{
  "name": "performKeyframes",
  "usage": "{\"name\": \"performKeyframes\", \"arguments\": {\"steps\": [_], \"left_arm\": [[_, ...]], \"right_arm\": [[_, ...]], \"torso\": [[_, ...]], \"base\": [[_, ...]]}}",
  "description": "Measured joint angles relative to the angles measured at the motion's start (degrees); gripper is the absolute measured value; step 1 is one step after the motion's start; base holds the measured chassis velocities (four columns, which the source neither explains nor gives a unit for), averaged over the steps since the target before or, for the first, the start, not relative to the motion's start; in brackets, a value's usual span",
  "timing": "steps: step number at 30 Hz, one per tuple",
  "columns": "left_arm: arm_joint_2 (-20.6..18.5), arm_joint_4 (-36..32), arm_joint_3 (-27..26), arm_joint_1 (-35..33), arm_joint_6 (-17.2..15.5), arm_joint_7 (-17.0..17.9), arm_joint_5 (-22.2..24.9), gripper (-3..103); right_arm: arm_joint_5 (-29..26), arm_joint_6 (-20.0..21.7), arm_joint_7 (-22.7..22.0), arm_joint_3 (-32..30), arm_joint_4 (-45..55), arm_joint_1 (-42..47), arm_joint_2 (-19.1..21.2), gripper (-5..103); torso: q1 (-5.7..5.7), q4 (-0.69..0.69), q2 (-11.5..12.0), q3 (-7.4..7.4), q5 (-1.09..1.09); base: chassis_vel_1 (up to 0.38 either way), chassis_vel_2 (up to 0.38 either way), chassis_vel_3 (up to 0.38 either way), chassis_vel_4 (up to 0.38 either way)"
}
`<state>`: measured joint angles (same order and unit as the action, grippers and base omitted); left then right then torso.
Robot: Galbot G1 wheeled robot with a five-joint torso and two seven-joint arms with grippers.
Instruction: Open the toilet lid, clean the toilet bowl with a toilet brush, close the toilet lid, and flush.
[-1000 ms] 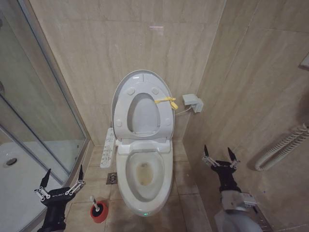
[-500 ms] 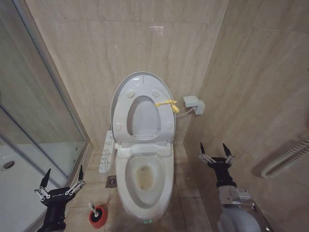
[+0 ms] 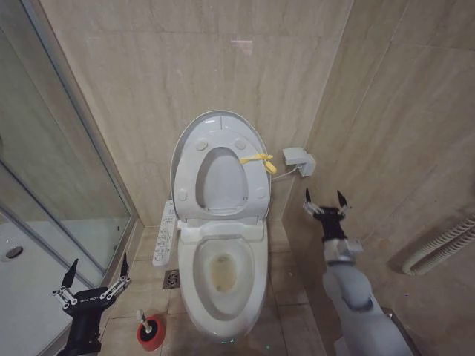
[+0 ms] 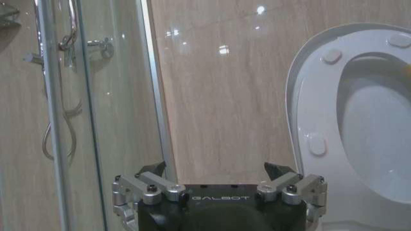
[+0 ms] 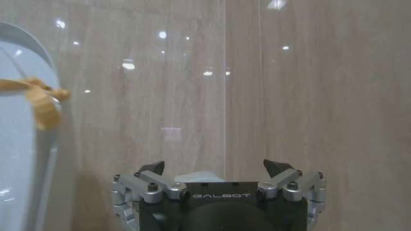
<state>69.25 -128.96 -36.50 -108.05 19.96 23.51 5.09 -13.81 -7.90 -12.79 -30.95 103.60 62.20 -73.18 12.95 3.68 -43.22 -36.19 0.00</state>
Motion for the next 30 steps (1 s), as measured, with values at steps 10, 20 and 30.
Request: {"name": "performKeyframes", "arguments": {"steps": [10, 20, 30], "left_arm": [[0.0, 0.0, 0.0, 0.0, 0.0, 0.0, 0.0, 100], [0.0, 0.0, 0.0, 0.0, 0.0, 0.0, 0.0, 100], [0.0, 0.0, 0.0, 0.0, 0.0, 0.0, 0.0, 100]], "right_arm": [[-1.6, 0.6, -1.7, 6.3, -12.5, -15.6, 2.0, 100], [-1.6, -0.3, -1.6, 11.6, -23.2, -28.1, 1.3, 100], [-0.3, -1.8, -1.6, 15.2, -29.6, -33.7, -0.8, 100]], "torso": [[0.01, -0.01, 0.0, 0.00, 0.00], [0.01, 0.00, 0.0, 0.00, 0.00], [0.01, -0.01, 0.0, 0.00, -0.01]], "base": [[0.000, 0.000, 0.000, 0.000], [0.000, 0.000, 0.000, 0.000], [0.000, 0.000, 0.000, 0.000]]}}
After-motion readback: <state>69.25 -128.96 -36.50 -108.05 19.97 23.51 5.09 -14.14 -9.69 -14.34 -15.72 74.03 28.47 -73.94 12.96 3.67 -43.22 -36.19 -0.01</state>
